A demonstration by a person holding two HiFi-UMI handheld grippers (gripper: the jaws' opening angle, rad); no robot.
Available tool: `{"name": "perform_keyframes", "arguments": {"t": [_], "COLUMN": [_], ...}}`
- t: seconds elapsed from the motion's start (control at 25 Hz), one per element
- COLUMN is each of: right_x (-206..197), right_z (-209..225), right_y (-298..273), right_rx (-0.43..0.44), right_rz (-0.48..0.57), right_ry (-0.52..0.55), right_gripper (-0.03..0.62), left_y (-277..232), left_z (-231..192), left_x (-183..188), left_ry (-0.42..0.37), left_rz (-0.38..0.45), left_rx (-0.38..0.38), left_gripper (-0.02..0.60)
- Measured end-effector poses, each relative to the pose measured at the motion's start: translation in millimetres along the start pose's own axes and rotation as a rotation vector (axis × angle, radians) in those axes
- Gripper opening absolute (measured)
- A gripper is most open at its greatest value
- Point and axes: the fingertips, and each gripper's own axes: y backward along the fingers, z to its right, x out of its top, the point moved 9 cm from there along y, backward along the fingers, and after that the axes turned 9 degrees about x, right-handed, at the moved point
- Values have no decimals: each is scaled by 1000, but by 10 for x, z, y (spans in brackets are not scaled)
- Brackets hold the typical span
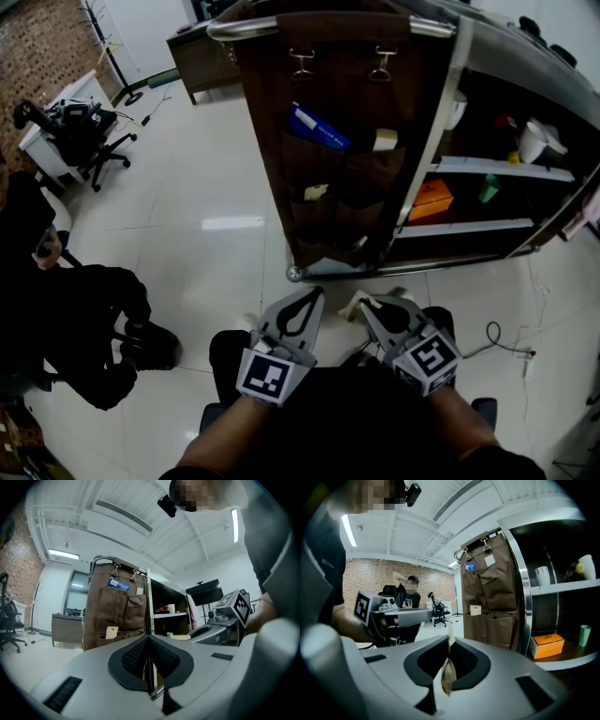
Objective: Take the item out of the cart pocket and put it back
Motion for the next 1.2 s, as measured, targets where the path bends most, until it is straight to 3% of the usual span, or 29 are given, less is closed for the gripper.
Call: {"name": "perform_keyframes", "arguments": {"t": [0.56,1.2], "right_x": [692,1539], "right_z": [361,762], "right_y": [20,-43], "right_rx": [-71,-188], "right_rz": [138,298], "right_ry": [77,237], "right_gripper": [28,26], "left_y": [-29,-42], "left_z": [-52,-90], "left_x": [-1,-11], "left_ry": [16,22], "left_rz": [3,-5], "left_rx": [17,20], "left_gripper": [0,0]}}
